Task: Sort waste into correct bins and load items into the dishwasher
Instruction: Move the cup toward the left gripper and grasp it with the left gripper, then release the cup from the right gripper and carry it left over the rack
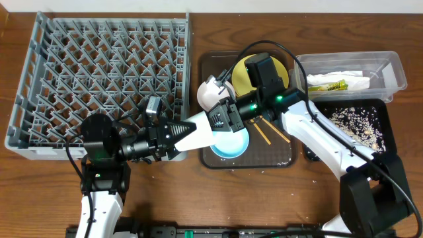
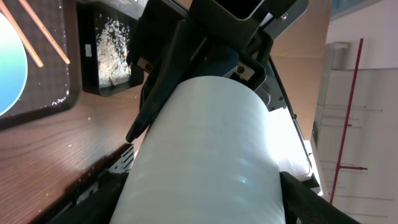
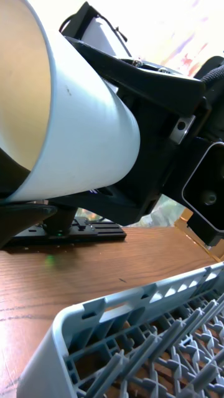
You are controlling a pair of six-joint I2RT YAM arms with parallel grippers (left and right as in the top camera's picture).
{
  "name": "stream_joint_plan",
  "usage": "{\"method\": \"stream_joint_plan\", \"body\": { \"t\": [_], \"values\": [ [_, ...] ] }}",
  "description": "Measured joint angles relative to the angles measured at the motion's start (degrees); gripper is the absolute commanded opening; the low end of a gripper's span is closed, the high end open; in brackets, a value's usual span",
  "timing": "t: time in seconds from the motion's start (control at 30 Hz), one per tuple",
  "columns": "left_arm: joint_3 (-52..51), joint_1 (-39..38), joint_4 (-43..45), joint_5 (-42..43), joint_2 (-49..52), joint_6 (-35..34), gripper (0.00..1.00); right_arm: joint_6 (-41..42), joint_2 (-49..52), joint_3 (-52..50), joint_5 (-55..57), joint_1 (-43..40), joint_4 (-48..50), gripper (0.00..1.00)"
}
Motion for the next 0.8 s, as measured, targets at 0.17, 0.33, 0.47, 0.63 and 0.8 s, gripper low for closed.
{"method": "stream_joint_plan", "body": {
  "t": [0.17,0.33,0.47,0.63,0.8],
  "values": [
    [0.0,0.0,0.22,-0.02,-0.02,-0.2,0.37,-0.2,0.42,-0.02,1.4,0.11,1.03,0.53],
    [0.0,0.0,0.48,-0.02,-0.02,-0.22,0.31,0.96,0.52,-0.02,3.23,-0.02,2.12,0.6],
    [0.0,0.0,4.15,-0.02,-0.02,-0.74,0.3,1.9,0.52,-0.02,5.11,-1.31,2.69,0.68],
    [0.0,1.64,7.8,-0.46,0.0,-2.08,0.3,3.08,0.52,-0.02,5.75,-7.19,3.61,0.7],
    [0.0,5.11,7.98,-0.37,-0.02,-2.08,0.28,3.67,0.55,-0.02,5.68,-14.78,4.33,0.73]
  ]
}}
